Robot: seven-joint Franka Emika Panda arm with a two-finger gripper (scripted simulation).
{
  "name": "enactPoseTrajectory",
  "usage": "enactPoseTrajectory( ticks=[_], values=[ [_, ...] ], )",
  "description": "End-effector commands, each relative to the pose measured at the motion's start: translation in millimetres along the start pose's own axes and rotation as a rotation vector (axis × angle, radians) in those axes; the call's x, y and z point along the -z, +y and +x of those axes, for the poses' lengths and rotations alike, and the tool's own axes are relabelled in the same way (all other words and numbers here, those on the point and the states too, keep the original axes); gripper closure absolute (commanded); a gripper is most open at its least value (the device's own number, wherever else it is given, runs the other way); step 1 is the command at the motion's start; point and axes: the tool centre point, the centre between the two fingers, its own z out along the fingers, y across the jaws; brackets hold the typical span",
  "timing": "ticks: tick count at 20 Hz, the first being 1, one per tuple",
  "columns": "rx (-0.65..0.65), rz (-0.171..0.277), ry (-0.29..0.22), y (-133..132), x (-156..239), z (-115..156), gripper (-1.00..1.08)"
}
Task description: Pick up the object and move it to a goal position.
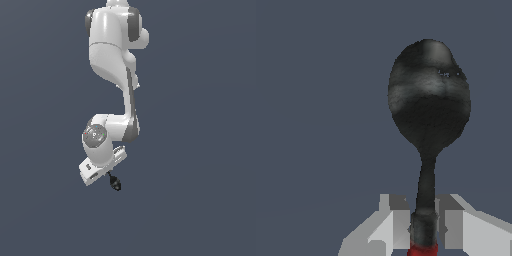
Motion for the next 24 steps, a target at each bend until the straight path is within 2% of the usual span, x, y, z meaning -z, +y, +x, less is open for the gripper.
enactPoseTrajectory(
  ticks=[1, 16, 24],
  values=[
    [-0.001, -0.002, 0.001, 5.9, 13.0, -1.8, 1.08],
    [0.0, -0.001, 0.002, 61.1, 137.5, -18.9, 1.08],
    [0.0, -0.001, 0.002, 77.9, 171.5, -22.2, 1.08]
  ],
)
